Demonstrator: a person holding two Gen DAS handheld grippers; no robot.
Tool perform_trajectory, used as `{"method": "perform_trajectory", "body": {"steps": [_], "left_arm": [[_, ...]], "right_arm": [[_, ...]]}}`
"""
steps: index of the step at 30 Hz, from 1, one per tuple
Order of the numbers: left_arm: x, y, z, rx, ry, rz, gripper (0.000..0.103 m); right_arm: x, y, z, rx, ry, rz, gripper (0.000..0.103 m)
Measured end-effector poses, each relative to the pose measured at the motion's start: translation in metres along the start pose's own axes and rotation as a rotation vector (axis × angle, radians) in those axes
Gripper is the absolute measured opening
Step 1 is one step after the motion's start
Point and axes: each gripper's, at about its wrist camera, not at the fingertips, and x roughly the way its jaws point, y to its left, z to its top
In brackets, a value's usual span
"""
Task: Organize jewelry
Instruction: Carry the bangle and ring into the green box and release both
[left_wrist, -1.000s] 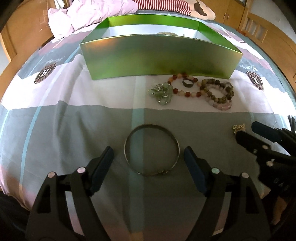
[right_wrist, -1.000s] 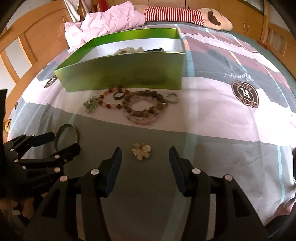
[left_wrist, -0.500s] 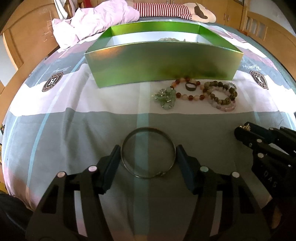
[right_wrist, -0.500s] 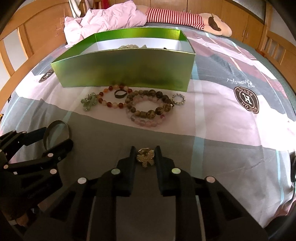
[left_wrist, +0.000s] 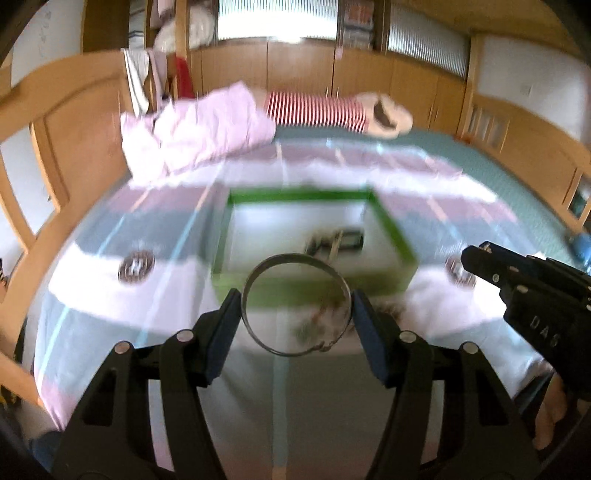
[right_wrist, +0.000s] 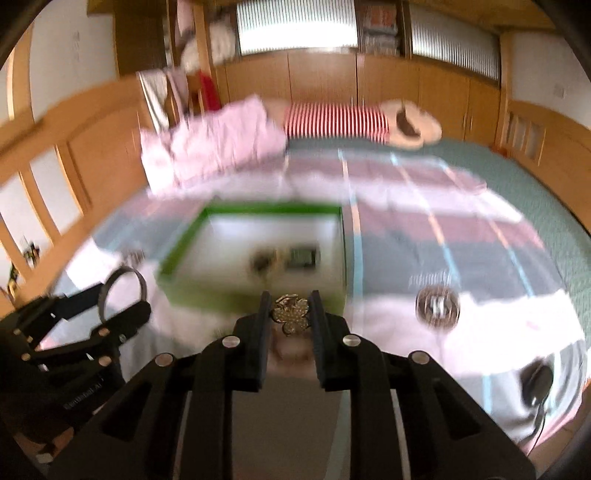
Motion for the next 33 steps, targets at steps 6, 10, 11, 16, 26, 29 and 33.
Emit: {"method": "perform_trajectory", "body": {"steps": [6,10,11,16,26,29,33], "left_arm": [[0.02,0.006,0.063,-0.009,-0.074,0.0,0.061],[0.068,0.016,0.092,-0.026,-0.025,0.01,0.061],[0.076,0.019,0.094,-0.027,-0.01,0.015,0.061],[0.138,0.029,0.078,-0.032,0.102,0.036,0.061],[0.195,0.042,0.038,-0.069,0.255,0.021,0.062],[0.193,0.042,0.039,-0.071,0.247,0.021,0.067],[0.167,0.042,0.044,-0.067,0.199,0.027,0.071]], "right_arm": [[0.034,-0.01,0.065,0.032,-0.044,0.021,0.021],[0.085,-0.014,0.081,0.03,0.02,-0.009,0.021],[0.099,-0.015,0.078,0.027,0.046,-0.018,0.021],[0.153,-0.014,0.047,0.023,0.172,-0.037,0.021],[0.206,-0.019,0.006,0.038,0.305,-0.056,0.022],[0.193,-0.023,0.009,0.063,0.263,-0.04,0.036],[0.153,-0.037,0.015,0.117,0.185,0.002,0.046]]}}
